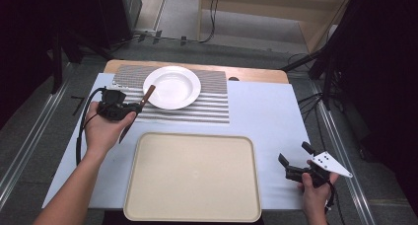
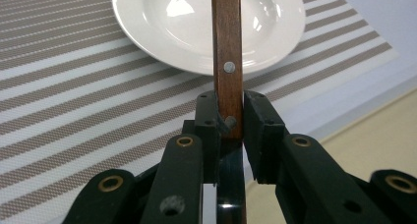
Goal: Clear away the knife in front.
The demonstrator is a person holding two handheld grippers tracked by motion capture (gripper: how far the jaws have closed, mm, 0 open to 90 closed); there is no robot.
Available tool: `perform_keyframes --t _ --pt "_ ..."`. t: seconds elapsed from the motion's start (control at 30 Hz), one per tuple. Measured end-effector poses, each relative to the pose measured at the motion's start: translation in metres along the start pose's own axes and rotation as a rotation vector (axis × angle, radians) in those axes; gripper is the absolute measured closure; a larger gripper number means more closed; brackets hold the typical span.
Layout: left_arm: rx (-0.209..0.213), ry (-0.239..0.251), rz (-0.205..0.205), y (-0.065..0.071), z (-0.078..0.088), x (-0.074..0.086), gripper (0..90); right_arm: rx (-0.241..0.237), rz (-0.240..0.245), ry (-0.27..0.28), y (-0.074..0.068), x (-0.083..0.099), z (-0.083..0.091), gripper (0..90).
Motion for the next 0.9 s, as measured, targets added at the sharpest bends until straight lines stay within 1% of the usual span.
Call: perform_keyframes --t 0.03,0.1,0.23,0.3,0.73,0.8,0.9 --pt "0.001 0.002 0.001 0.002 0.001 0.002 77.6 -0.002 0.000 -0.001 0.000 0.000 0.000 0.0" --pt "0.020 0.004 -0.004 0.007 0.003 0.006 77.5 -0.001 0.000 -0.001 0.000 0.000 0.000 0.0" --pt "0.028 0.007 -0.011 0.014 0.009 0.013 77.5 -0.001 0.000 -0.001 0.000 0.000 0.000 0.0" --pt "0.040 0.010 -0.009 0.018 0.012 0.017 77.5 0.000 0.001 -0.001 0.000 0.000 0.000 0.0" --pt "0.072 0.001 -0.020 0.037 0.023 0.042 77.5 0.001 0.000 -0.002 0.000 0.000 0.000 0.0" --pt "0.073 0.011 -0.013 0.040 0.024 0.047 77.5 0.001 0.000 -0.002 0.000 0.000 0.000 0.0" --pt "0.086 0.007 -0.005 0.044 0.024 0.054 77.5 0.001 0.002 -0.002 0.000 0.000 0.000 0.0"
Point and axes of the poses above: each handheld gripper's, and its own axes: z roughly backward along the jaws, x roughly out of its underside, y roughly to its right, the point moved 3 cm from there along -z, roughly forward along the jaws, and after that the axes turned 3 degrees about -x, right-handed, at the moved point
